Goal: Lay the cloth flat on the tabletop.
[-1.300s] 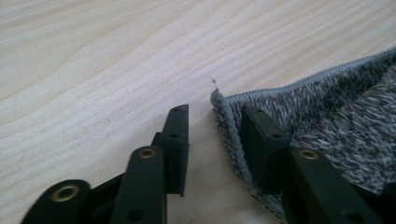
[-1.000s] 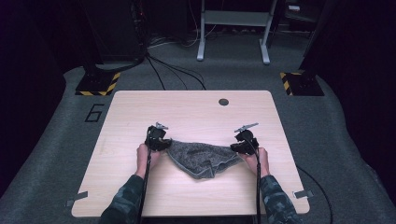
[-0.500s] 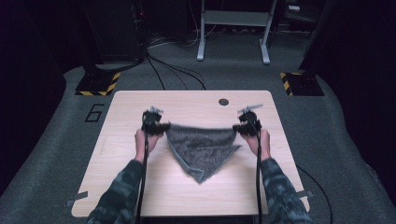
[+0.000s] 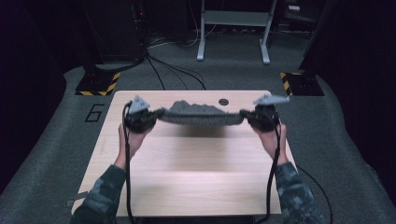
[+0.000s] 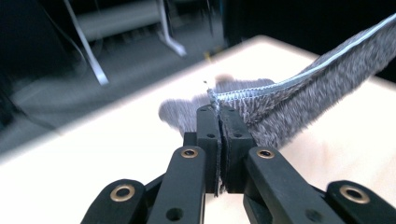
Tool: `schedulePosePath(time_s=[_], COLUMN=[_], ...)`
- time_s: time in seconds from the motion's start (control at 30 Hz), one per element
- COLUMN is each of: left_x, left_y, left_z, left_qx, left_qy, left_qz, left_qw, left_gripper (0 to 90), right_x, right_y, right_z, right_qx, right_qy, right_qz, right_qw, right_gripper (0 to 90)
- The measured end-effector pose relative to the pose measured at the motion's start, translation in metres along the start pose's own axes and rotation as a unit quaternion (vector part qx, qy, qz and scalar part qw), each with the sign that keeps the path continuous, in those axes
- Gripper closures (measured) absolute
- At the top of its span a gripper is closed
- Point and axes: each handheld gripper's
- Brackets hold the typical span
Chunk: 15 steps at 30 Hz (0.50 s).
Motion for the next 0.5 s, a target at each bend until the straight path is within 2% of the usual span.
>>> schedulePosePath(time_s=[0.03,0.07,0.1,0.13,0.17,0.2,0.23,0.27,0.3,0.33,0.37,0.4,0.43,0.47,0.5], left_x=[-0.002,-0.001,-0.001,-0.001,0.002,0.002,0.002,0.002,0.001,0.001,-0.002,-0.004,-0.009,-0.009,-0.013], left_y=[-0.028,-0.046,-0.073,-0.073,-0.096,-0.096,-0.110,-0.110,-0.119,-0.119,-0.120,-0.120,-0.115,-0.115,-0.109], left_z=[-0.006,-0.009,-0.013,-0.013,-0.012,-0.012,-0.008,-0.008,0.000,0.000,0.004,0.005,0.008,0.008,0.006], left_qx=[-0.027,-0.042,-0.072,-0.072,-0.106,-0.106,-0.119,-0.119,-0.121,-0.121,-0.118,-0.111,-0.103,-0.103,-0.098], left_qy=[-0.018,-0.018,-0.041,-0.041,-0.050,-0.050,-0.060,-0.060,-0.055,-0.055,-0.050,-0.047,-0.037,-0.037,-0.029], left_qz=[0.019,0.024,0.048,0.048,0.058,0.058,0.072,0.072,0.085,0.085,0.091,0.096,0.107,0.107,0.110], left_qw=[0.9993,0.9987,0.9954,0.9954,0.9914,0.9914,0.9884,0.9884,0.9875,0.9875,0.9876,0.9880,0.9882,0.9882,0.9887], left_gripper=[85.6,83.5,75.0,69.7,61.7,57.1,50.7,46.1,41.1,39.5,36.3,36.3,34.4,33.0,31.4], right_x=[-0.007,-0.022,-0.037,-0.037,-0.049,-0.053,-0.054,-0.054,-0.052,-0.052,-0.048,-0.048,-0.044,-0.041,-0.039], right_y=[-0.012,-0.037,-0.065,-0.065,-0.092,-0.102,-0.110,-0.110,-0.121,-0.121,-0.124,-0.124,-0.121,-0.118,-0.116], right_z=[-0.003,-0.009,-0.016,-0.016,-0.020,-0.020,-0.020,-0.020,-0.018,-0.018,-0.013,-0.013,-0.012,-0.012,-0.014], right_qx=[-0.010,-0.031,-0.058,-0.058,-0.076,-0.086,-0.090,-0.090,-0.087,-0.087,-0.070,-0.070,-0.069,-0.062,-0.061], right_qy=[0.008,0.030,0.049,0.049,0.074,0.084,0.090,0.090,0.106,0.106,0.120,0.120,0.116,0.112,0.110], right_qz=[-0.001,-0.006,-0.005,-0.005,-0.016,-0.022,-0.029,-0.029,-0.049,-0.049,-0.061,-0.061,-0.069,-0.067,-0.066], right_qw=[0.9999,0.9991,0.9971,0.9971,0.9942,0.9925,0.9914,0.9914,0.9893,0.9893,0.9884,0.9884,0.9884,0.9895,0.9899], right_gripper=[90.0,89.7,89.1,89.1,87.3,83.0,79.2,79.2,67.7,67.7,59.0,59.0,50.7,48.4,42.3])
Point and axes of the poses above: each handheld gripper's, and its own axes: z roughly backward along the jaws, y roughly out of its top, x roughly to its right, and after that the axes turned 12 degrees about z, right-handed
